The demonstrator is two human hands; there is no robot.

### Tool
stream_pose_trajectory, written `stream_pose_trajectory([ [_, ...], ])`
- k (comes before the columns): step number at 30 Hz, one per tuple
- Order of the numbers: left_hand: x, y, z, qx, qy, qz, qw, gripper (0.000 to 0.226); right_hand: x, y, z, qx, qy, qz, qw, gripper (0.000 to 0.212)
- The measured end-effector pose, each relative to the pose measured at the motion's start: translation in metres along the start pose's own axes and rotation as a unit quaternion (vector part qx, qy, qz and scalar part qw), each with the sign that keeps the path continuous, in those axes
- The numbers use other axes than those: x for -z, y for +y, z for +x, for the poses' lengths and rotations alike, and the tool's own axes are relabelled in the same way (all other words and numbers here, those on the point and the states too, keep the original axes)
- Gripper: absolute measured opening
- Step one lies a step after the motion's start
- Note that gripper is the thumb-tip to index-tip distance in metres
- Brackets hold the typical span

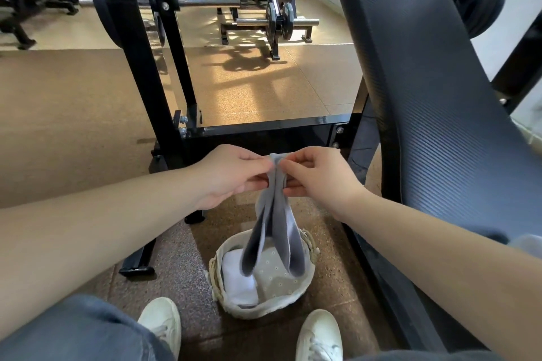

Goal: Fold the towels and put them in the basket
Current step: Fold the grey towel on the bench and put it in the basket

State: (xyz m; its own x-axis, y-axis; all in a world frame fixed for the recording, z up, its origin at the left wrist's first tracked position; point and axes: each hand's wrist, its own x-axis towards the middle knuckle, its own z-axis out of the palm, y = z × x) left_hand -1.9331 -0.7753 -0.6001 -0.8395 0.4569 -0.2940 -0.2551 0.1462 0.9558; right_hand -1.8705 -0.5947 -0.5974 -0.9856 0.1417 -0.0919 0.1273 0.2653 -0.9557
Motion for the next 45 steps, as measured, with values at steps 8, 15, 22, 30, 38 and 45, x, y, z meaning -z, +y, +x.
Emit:
stream_pose_trajectory([
  [8,-0.004,-0.003,-0.001,-0.002,0.011,0.014,1.000,0.012,-0.005,-0.001,-0.006,0.074,0.009,-0.150,0.986,0.017],
  [15,-0.008,-0.001,-0.003,0.004,0.017,0.007,1.000,0.016,-0.007,0.001,-0.008,0.106,0.040,-0.203,0.973,0.020],
  [22,-0.012,0.009,-0.012,-0.011,-0.057,0.047,0.997,0.046,-0.005,0.007,-0.007,0.112,0.091,-0.186,0.972,0.031],
  [30,-0.011,0.004,-0.005,-0.025,-0.026,0.114,0.993,0.041,0.004,0.012,0.000,0.106,0.084,-0.189,0.973,0.016],
  [38,0.023,-0.012,0.010,0.005,0.107,0.214,0.971,0.019,0.018,0.013,0.000,0.111,0.028,-0.164,0.980,0.020],
  [45,0.042,-0.013,0.010,0.083,0.066,0.179,0.978,0.025,0.018,0.011,0.001,0.125,0.002,-0.125,0.984,0.015],
])
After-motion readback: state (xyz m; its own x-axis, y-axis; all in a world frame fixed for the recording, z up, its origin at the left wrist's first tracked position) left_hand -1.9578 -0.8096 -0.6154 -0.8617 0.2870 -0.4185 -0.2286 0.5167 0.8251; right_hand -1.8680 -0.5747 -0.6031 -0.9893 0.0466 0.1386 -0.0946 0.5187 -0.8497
